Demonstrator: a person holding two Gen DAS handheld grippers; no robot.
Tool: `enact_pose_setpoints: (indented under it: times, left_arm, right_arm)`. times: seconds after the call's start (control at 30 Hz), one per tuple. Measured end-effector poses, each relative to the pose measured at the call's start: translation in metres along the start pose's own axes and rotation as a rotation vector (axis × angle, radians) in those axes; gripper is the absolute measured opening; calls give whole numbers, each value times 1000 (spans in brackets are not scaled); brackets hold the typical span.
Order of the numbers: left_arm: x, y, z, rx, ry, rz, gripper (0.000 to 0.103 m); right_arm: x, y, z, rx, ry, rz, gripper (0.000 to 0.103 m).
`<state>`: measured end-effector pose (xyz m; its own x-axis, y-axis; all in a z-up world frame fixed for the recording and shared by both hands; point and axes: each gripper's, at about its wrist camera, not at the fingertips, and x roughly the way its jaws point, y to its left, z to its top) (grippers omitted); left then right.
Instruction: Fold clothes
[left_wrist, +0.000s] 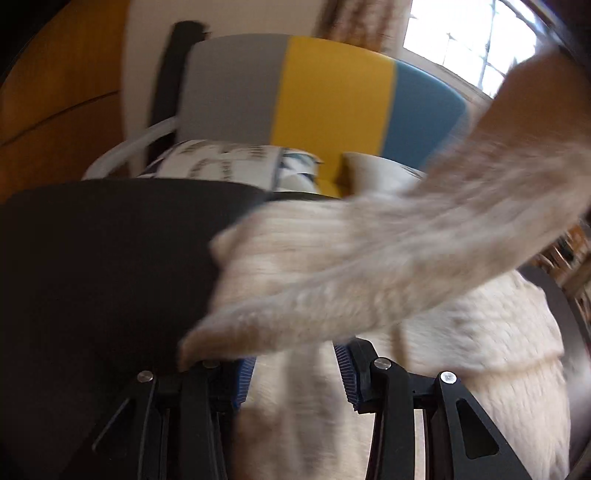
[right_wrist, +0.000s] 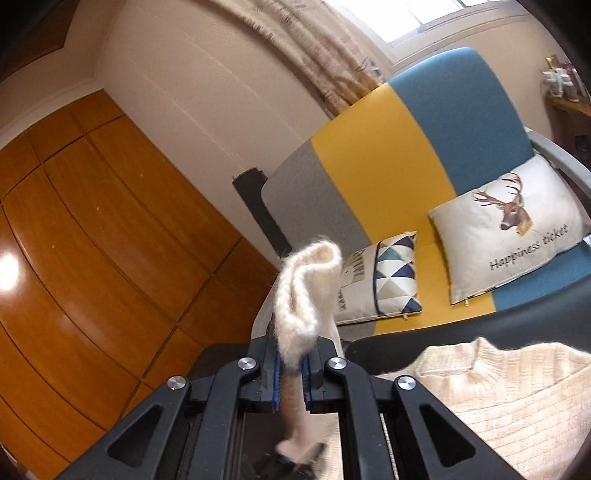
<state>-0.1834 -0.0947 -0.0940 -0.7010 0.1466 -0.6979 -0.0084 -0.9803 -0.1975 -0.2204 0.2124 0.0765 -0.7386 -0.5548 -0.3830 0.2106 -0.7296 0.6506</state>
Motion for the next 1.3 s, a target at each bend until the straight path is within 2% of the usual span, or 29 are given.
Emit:
enact_pose_setpoints:
  times: [0.13,0.3,0.43,0.57,0.67,0.73,0.77,0.87,0.93,0.97,1.07,1.13,1.3]
  left_arm:
    - [0,29,-9,-148,4,-2,41]
    - [4,36,-18,-215,36,-31,41]
    - [8,27,-20,-188,49,-15,41]
    - [7,18,-20,-149,59,36,41]
    - [3,6,-18,-97,52,104,41]
    - [4,0,-20,-71,50,136,42]
    - [4,-3,-21,-63,52,146,43]
    - [7,-4,-24,-50,57,157,44]
    - [7,-2,-24,-57,56,155,45]
    - [7,-2,-24,-59,55,154,45]
    - [4,-1,-22,-71,46,160,45]
    - [0,-2,-23,-65,29,165,45]
    - [5,-6,-25,-41,50,182,45]
  right_arm:
    - [-10,-21,-6,24,-9,-40,7]
    - [-11,-89,-47,165,47,-122,7]
    - [-12,-143,-80,277,92,-187,7]
    - [-14,-194,-111,383,134,-249,7]
    - [-17,-204,-114,381,132,-252,8]
    - [-14,-212,-119,421,141,-225,12]
    - [-13,-215,-122,444,143,-213,27]
    - [-12,-219,-129,485,142,-195,29]
    - [-8,-216,-131,456,146,-204,26]
    - [-9,-210,-126,410,144,-221,16]
    - [-13,-189,-113,270,135,-271,9]
    - [-16,-176,-104,177,128,-305,7]
    - [-23,-149,-85,-40,108,-412,6]
